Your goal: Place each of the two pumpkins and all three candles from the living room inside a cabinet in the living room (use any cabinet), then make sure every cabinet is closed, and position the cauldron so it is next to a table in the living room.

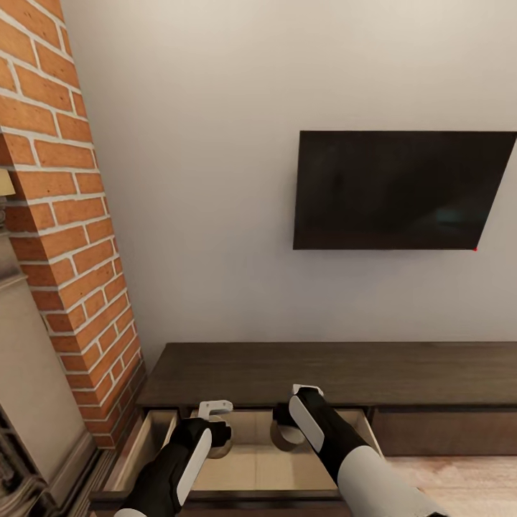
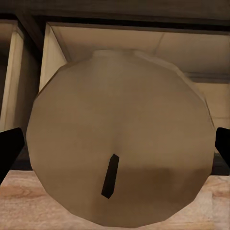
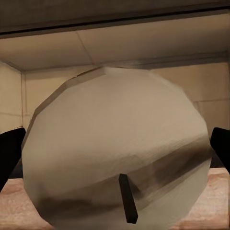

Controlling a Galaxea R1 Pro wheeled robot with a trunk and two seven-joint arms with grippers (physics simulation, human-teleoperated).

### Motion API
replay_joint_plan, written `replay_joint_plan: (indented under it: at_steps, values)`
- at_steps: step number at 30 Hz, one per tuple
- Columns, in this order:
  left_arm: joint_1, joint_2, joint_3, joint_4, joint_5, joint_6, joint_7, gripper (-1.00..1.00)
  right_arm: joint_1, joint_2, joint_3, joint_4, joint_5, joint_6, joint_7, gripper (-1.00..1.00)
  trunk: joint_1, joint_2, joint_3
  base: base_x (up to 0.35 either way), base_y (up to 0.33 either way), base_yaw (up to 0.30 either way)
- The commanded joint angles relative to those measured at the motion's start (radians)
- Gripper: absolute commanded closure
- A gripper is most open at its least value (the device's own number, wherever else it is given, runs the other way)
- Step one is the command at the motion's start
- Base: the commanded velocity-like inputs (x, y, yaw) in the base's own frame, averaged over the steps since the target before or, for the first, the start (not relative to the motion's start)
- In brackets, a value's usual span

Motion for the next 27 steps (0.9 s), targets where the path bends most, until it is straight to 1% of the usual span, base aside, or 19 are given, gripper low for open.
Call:
replay_joint_plan:
  at_steps: [1, 2, 27]
  values:
    - [0.0, 0.0, 0.0, 0.0, 0.0, 0.0, 0.0, 1.0, -0.001, 0.0, -0.001, 0.0, 0.0, 0.003, 0.0, 1.0, 0.0, 0.0, 0.0, 0.01, 0.001, 0.0]
    - [0.0, 0.0, 0.0, 0.0, 0.0, 0.0, 0.0, 1.0, -0.002, 0.0, -0.001, 0.001, 0.0, 0.006, 0.0, 1.0, 0.0, 0.0, 0.0, 0.006, 0.001, 0.0]
    - [0.0, 0.0, 0.002, -0.001, 0.001, 0.001, 0.0, 1.0, -0.004, 0.0, -0.001, 0.001, -0.001, 0.007, 0.0, 1.0, 0.096, -0.175, -0.078, 0.0, 0.0, 0.0]
